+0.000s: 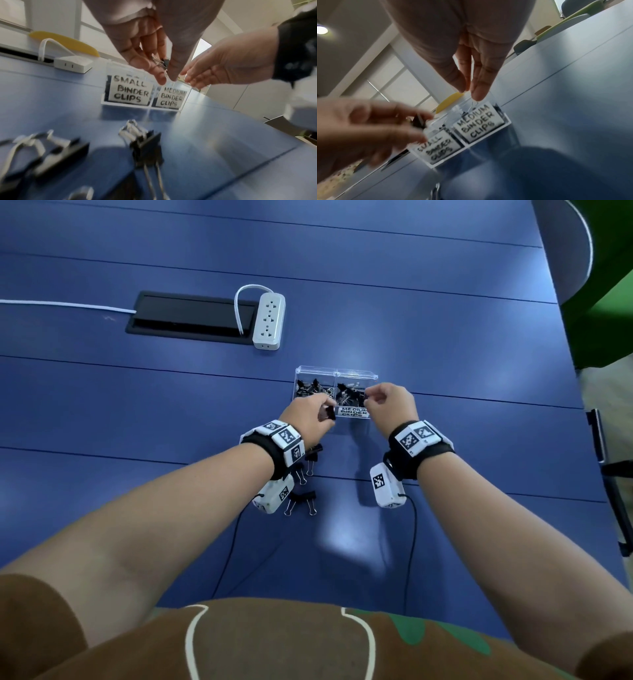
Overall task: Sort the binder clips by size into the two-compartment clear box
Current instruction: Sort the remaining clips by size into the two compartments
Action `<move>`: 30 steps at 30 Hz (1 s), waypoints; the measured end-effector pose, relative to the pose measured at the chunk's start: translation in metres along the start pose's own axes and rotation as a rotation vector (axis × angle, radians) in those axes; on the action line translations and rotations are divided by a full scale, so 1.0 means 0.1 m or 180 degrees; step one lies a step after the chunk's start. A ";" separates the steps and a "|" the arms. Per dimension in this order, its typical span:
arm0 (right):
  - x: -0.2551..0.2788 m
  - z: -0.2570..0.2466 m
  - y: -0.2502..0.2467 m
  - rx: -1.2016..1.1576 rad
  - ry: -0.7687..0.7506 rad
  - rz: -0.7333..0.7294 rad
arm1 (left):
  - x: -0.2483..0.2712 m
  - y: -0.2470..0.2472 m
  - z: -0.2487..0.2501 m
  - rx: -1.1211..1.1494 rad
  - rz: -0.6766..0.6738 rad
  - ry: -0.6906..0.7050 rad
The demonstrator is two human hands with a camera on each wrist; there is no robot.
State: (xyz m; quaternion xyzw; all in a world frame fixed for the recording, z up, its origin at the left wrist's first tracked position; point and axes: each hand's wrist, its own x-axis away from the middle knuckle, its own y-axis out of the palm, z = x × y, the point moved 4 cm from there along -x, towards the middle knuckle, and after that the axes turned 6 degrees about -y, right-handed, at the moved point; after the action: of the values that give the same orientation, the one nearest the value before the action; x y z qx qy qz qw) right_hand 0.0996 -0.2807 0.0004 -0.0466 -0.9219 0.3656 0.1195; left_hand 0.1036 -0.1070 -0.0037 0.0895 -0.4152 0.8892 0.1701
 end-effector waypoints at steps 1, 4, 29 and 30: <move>0.07 0.01 0.04 0.0043 -0.0006 -0.0049 | -0.05 -0.04 0.07 -0.0047 0.0064 0.0091; 0.38 0.01 0.26 0.0264 -0.0148 -0.0429 | -0.27 -0.08 0.22 -0.0275 0.0113 0.0214; 1.04 0.19 0.82 0.0795 -0.0715 -0.1186 | 0.35 0.18 -0.58 -0.0923 -0.0629 0.0159; 1.00 0.20 0.78 0.0742 -0.0651 -0.1128 | 0.36 0.21 -0.58 -0.0938 -0.0622 0.0141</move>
State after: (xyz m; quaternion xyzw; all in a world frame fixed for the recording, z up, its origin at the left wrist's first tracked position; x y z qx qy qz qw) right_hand -0.0020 -0.2194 -0.0483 0.1674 -0.8745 0.4458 0.0923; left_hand 0.0614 -0.0664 -0.0447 0.0839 -0.5266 0.7997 0.2760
